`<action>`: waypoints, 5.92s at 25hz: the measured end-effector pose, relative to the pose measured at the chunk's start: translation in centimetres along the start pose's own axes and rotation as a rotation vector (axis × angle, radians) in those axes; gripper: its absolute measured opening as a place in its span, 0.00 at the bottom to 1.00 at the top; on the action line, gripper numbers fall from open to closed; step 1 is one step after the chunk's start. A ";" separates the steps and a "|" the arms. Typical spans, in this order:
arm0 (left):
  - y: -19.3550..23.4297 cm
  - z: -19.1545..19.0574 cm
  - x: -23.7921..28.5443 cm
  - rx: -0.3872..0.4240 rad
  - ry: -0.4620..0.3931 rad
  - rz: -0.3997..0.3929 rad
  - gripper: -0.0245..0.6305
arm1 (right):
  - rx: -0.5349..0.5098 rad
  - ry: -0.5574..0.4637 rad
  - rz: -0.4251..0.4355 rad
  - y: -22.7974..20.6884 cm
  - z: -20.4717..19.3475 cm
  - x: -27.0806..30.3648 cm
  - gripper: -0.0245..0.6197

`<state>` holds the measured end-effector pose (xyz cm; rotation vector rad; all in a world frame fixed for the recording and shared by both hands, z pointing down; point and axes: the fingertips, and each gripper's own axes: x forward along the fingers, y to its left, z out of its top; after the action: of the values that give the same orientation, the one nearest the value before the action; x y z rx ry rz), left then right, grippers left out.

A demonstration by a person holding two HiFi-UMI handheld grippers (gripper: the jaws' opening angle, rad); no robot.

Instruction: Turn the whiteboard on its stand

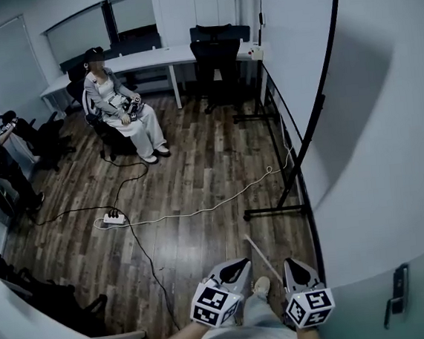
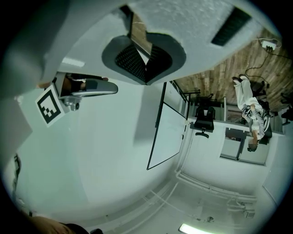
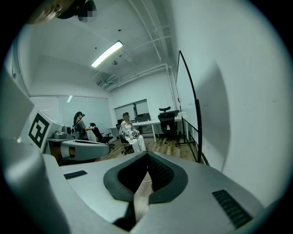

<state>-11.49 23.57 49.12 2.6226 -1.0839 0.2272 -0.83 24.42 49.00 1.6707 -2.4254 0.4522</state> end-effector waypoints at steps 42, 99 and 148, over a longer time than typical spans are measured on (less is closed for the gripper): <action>13.4 14.4 33.7 0.010 -0.030 0.046 0.05 | -0.035 -0.039 -0.029 -29.1 15.2 25.4 0.05; 24.2 20.4 49.1 0.048 0.047 -0.074 0.05 | -0.042 -0.064 -0.295 -46.1 24.6 44.3 0.32; 21.8 18.0 41.7 0.050 0.040 -0.060 0.05 | -0.068 -0.042 -0.292 -38.5 20.6 40.2 0.31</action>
<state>2.98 -24.61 47.23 2.6782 -0.9977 0.2963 21.28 -30.68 47.62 1.9788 -2.1455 0.2906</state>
